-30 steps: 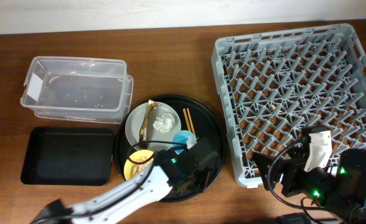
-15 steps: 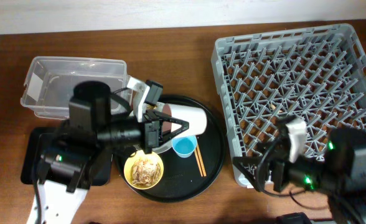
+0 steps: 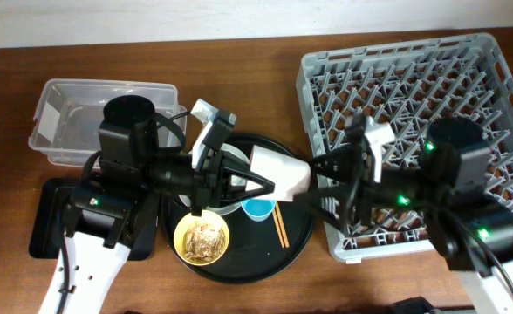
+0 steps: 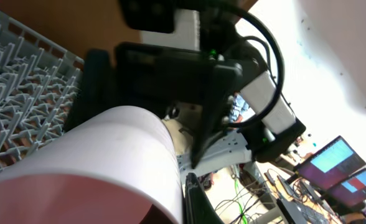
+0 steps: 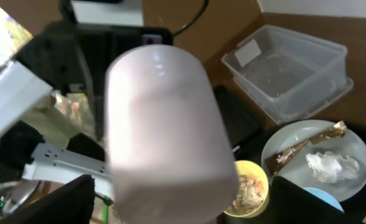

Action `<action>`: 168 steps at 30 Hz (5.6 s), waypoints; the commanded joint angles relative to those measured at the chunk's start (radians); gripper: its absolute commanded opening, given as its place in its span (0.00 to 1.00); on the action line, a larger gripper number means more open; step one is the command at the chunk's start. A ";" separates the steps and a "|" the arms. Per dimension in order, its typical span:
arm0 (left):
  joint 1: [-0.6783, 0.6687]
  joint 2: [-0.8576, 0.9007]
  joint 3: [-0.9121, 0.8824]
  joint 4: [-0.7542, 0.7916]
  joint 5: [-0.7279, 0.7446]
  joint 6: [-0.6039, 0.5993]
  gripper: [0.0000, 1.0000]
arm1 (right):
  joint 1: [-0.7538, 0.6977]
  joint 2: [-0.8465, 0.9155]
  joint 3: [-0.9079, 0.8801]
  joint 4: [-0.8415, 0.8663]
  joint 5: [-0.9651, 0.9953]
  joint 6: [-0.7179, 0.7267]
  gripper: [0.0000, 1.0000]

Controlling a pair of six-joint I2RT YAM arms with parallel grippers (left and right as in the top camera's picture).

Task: Sort waste into correct bins and load items into the dishwasher rack
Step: 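Grasp the pink cup with the right gripper and release the left, then place the pink cup into the dish rack with the right gripper, then grasp the blue cup with the left gripper, then hand the blue cup from the left gripper to the right gripper, then place the blue cup into the dish rack with the right gripper, then grasp the yellow bowl of food scraps with the left gripper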

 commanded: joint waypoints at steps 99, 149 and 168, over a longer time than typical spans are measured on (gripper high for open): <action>0.014 0.050 0.128 -0.332 -0.024 0.310 0.00 | 0.009 0.060 0.057 -0.063 -0.070 -0.171 0.99; 0.014 0.050 0.117 -0.484 -0.325 0.332 0.99 | -0.681 0.408 0.071 -0.628 0.930 0.083 0.98; -0.477 0.253 -0.183 -0.616 -1.569 -0.270 0.63 | -0.681 -0.143 0.247 -0.811 0.586 -0.072 0.99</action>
